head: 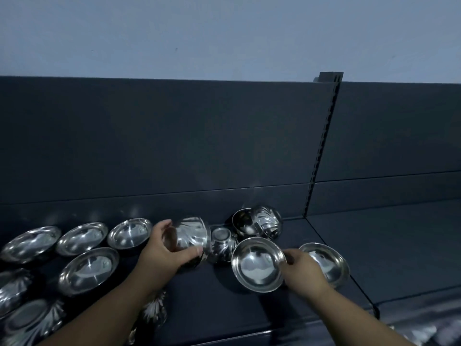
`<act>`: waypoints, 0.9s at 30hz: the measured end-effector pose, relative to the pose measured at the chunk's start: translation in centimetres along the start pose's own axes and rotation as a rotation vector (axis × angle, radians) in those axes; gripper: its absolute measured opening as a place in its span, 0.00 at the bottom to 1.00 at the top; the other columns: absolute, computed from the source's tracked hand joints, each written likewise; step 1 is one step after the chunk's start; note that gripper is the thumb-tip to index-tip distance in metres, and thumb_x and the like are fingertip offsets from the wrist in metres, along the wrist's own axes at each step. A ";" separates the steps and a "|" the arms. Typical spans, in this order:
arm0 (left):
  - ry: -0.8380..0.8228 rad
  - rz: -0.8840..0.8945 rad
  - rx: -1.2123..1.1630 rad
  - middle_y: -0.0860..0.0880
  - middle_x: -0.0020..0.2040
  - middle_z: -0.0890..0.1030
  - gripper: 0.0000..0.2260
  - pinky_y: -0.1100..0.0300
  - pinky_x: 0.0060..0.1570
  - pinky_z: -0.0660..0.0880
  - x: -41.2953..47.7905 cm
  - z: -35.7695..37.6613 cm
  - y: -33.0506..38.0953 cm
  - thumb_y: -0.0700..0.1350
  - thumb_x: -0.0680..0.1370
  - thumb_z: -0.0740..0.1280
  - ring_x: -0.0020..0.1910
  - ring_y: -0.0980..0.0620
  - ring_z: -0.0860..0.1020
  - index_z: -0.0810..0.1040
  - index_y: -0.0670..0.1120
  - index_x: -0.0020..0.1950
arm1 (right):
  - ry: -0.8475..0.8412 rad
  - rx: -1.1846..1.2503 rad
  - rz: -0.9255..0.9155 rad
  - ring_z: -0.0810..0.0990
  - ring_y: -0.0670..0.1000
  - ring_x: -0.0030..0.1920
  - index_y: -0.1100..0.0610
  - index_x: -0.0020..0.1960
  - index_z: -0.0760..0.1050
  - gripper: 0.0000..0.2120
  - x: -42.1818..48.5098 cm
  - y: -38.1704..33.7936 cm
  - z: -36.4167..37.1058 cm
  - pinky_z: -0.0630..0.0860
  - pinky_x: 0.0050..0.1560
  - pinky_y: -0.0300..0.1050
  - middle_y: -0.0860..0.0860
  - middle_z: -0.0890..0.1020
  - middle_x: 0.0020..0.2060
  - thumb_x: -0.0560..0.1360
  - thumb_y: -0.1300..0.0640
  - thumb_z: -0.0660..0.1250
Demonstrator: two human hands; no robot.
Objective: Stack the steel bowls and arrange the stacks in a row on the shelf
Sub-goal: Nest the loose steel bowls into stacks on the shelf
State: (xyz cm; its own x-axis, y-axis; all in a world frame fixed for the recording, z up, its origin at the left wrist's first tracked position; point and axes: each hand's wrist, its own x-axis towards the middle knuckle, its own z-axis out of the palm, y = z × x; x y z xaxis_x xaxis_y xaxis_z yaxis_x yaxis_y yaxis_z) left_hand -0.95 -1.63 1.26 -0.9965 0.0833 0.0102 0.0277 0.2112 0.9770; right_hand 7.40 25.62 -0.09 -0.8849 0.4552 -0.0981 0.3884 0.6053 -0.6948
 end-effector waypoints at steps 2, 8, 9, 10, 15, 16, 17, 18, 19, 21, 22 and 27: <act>-0.048 -0.100 -0.248 0.48 0.56 0.81 0.36 0.52 0.50 0.80 -0.9 0.1 0.8 0.51 0.62 0.81 0.52 0.49 0.82 0.67 0.53 0.66 | -0.026 -0.022 0.027 0.81 0.52 0.52 0.55 0.57 0.80 0.12 -0.2 0.0 0.7 0.72 0.47 0.39 0.51 0.85 0.51 0.76 0.56 0.63; -0.391 -0.505 -0.668 0.41 0.58 0.82 0.27 0.47 0.59 0.74 -2.9 0.9 1.5 0.57 0.70 0.66 0.58 0.42 0.80 0.76 0.44 0.65 | -0.073 0.010 0.120 0.82 0.55 0.50 0.57 0.56 0.80 0.13 -0.1 -0.1 2.6 0.79 0.51 0.47 0.55 0.84 0.50 0.74 0.59 0.62; -0.416 -0.545 -0.693 0.40 0.59 0.82 0.28 0.48 0.59 0.73 -3.2 1.2 1.6 0.60 0.71 0.65 0.59 0.42 0.79 0.76 0.44 0.65 | -0.076 0.017 0.132 0.82 0.56 0.49 0.57 0.55 0.80 0.13 0.0 0.0 2.7 0.80 0.52 0.51 0.55 0.84 0.49 0.74 0.59 0.62; -0.424 -0.571 -0.697 0.40 0.60 0.81 0.30 0.48 0.59 0.73 -3.4 1.4 1.5 0.62 0.71 0.63 0.60 0.42 0.79 0.76 0.43 0.66 | -0.082 0.020 0.141 0.82 0.56 0.49 0.57 0.55 0.80 0.13 0.1 0.1 2.9 0.80 0.52 0.53 0.56 0.84 0.49 0.74 0.59 0.62; -0.517 -0.616 -0.798 0.37 0.63 0.78 0.37 0.44 0.61 0.71 -3.8 1.9 1.5 0.70 0.72 0.55 0.62 0.37 0.78 0.71 0.44 0.70 | -0.098 0.033 0.146 0.82 0.56 0.47 0.55 0.51 0.79 0.10 0.1 0.3 2.8 0.81 0.51 0.54 0.55 0.83 0.48 0.72 0.59 0.62; -0.527 -0.610 -0.828 0.37 0.64 0.78 0.40 0.43 0.60 0.71 -3.7 2.0 1.3 0.72 0.70 0.55 0.62 0.37 0.78 0.71 0.44 0.70 | -0.097 0.034 0.143 0.82 0.56 0.47 0.54 0.50 0.79 0.09 0.0 0.3 2.6 0.81 0.51 0.54 0.55 0.83 0.47 0.72 0.59 0.62; -0.529 -0.597 -0.849 0.37 0.64 0.78 0.42 0.43 0.59 0.71 -3.8 2.1 1.5 0.74 0.68 0.55 0.62 0.36 0.77 0.71 0.45 0.70 | -0.096 0.034 0.139 0.82 0.56 0.48 0.54 0.50 0.79 0.09 0.0 0.3 2.3 0.81 0.51 0.54 0.55 0.83 0.47 0.72 0.60 0.62; -0.519 -0.577 -0.853 0.37 0.64 0.78 0.44 0.43 0.58 0.72 -3.8 2.2 1.5 0.75 0.66 0.55 0.62 0.37 0.78 0.72 0.45 0.69 | -0.095 0.033 0.136 0.82 0.56 0.48 0.55 0.51 0.79 0.10 0.0 0.4 2.1 0.81 0.52 0.54 0.55 0.83 0.47 0.73 0.61 0.62; -0.502 -0.562 -0.844 0.38 0.63 0.79 0.43 0.44 0.56 0.74 -3.9 2.5 1.6 0.74 0.66 0.55 0.61 0.37 0.78 0.72 0.44 0.69 | -0.088 0.033 0.130 0.82 0.56 0.48 0.56 0.52 0.79 0.10 0.1 0.4 1.9 0.80 0.52 0.54 0.54 0.83 0.46 0.73 0.61 0.62; -0.464 -0.531 -0.798 0.39 0.61 0.80 0.35 0.47 0.53 0.76 -4.0 3.0 2.0 0.67 0.70 0.59 0.59 0.39 0.80 0.73 0.43 0.67 | -0.072 0.025 0.107 0.82 0.54 0.48 0.56 0.54 0.79 0.11 0.3 0.5 1.4 0.80 0.50 0.50 0.53 0.83 0.47 0.74 0.60 0.62; -0.445 -0.517 -0.770 0.39 0.60 0.81 0.31 0.48 0.52 0.77 -4.0 3.2 2.2 0.63 0.72 0.61 0.58 0.40 0.80 0.74 0.43 0.67 | -0.064 0.014 0.090 0.81 0.53 0.47 0.56 0.55 0.79 0.12 0.4 0.5 1.2 0.77 0.48 0.46 0.52 0.84 0.48 0.75 0.59 0.62; -0.317 -0.459 -0.460 0.43 0.55 0.84 0.21 0.48 0.56 0.77 -4.1 3.7 2.8 0.58 0.77 0.60 0.56 0.43 0.81 0.78 0.45 0.61 | -0.012 0.029 0.025 0.76 0.48 0.44 0.54 0.56 0.79 0.11 0.7 0.3 0.3 0.68 0.44 0.37 0.49 0.83 0.46 0.76 0.57 0.64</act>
State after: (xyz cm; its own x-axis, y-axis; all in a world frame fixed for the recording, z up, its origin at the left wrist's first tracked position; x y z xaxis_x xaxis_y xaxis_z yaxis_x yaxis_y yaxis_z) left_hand 3.50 2.26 3.14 -0.8266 0.3781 -0.4168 -0.4939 -0.1324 0.8594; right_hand 6.86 25.95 -0.58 -0.8784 0.4617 -0.1238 0.4025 0.5746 -0.7126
